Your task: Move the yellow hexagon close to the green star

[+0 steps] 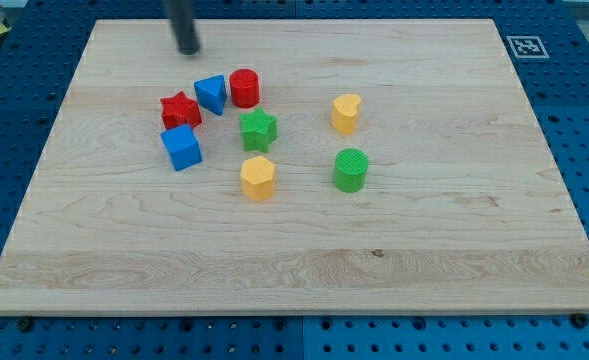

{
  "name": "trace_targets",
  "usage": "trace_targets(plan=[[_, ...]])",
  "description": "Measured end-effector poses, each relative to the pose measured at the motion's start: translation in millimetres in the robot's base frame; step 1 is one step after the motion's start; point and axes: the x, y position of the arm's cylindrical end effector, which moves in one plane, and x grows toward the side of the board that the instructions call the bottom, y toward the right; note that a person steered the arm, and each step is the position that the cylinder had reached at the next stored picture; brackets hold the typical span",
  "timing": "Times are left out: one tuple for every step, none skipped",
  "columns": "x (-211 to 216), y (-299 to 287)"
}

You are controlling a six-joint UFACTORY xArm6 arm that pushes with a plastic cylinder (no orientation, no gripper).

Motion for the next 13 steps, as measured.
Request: trace_targets(plan=[[12.7, 108.6], [52.1, 204.5], [117.0, 240.3], [124.5, 240.0], [141.1, 237.8], [141.4, 234.4], [141.4, 226.3], [141.4, 207.7], [141.4, 189.6], [141.4, 174.1], [141.4, 160.7], [148.1, 168.3], [194.2, 223.9]])
